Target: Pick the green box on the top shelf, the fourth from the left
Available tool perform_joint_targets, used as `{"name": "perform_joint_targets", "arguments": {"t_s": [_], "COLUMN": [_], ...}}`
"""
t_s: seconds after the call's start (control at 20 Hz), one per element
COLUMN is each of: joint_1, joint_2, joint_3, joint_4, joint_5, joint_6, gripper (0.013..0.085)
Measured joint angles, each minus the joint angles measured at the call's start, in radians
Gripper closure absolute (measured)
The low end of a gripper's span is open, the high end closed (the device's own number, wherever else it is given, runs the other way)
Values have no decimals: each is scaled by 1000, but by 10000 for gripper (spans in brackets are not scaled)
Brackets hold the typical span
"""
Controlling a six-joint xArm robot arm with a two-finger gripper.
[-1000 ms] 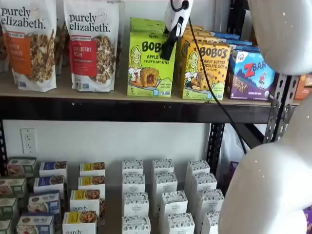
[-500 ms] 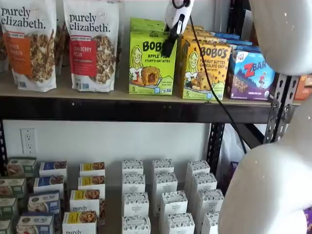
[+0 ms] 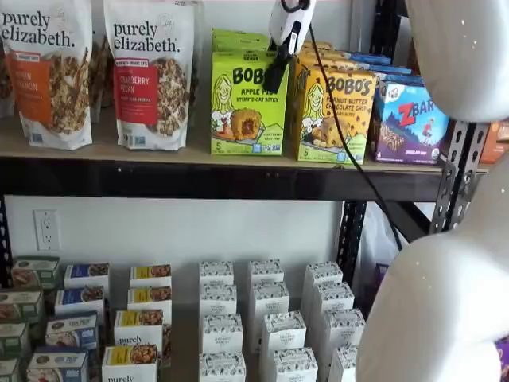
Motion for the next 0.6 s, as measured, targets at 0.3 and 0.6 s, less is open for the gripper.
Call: {"name": "perform_joint_targets", "arguments": {"t_s": [0.3,0.6], "joint_1": [-7,-16], "joint_2": [15,18], "joint_3": [-38,-75], "joint_4": [16,29], "joint_5": [62,125], "joint_6": [1,1], "gripper": [770,770]}}
